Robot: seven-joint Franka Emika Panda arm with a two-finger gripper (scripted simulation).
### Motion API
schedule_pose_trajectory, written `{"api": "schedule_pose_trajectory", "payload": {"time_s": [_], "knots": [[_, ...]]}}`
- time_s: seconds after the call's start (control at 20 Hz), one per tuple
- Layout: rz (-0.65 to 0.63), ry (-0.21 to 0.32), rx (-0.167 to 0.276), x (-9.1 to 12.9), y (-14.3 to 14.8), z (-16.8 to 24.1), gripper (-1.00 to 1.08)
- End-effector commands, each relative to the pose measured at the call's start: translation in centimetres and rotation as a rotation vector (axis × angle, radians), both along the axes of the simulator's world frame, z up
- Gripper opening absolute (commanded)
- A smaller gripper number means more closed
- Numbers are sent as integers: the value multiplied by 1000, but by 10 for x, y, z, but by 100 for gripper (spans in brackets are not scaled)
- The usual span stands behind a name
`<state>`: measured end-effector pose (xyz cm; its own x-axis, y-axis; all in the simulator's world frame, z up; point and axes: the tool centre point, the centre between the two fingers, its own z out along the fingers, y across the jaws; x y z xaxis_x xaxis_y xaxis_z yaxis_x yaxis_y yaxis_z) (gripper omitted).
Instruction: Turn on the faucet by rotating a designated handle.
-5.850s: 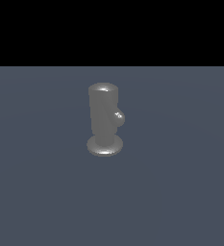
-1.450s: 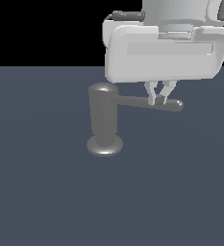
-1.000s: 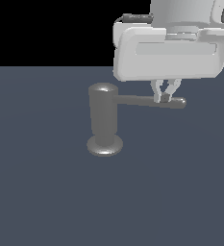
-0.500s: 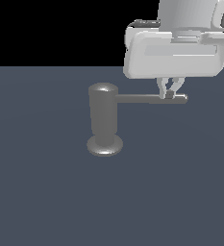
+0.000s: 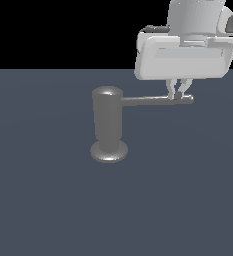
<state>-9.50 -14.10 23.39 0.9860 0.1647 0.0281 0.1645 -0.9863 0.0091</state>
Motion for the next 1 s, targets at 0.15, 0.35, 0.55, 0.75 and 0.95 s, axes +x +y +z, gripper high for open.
{"api": "schedule_pose_trajectory", "payload": {"time_s": [0.15, 0.35, 0.55, 0.75, 0.95], "knots": [[-2, 12, 1, 14, -10, -7, -100], [-5, 15, 1, 25, -17, -8, -100], [-7, 18, 2, 35, -23, -9, -100], [-9, 21, 3, 45, -30, -10, -100], [-12, 24, 3, 55, -37, -12, -100]]}}
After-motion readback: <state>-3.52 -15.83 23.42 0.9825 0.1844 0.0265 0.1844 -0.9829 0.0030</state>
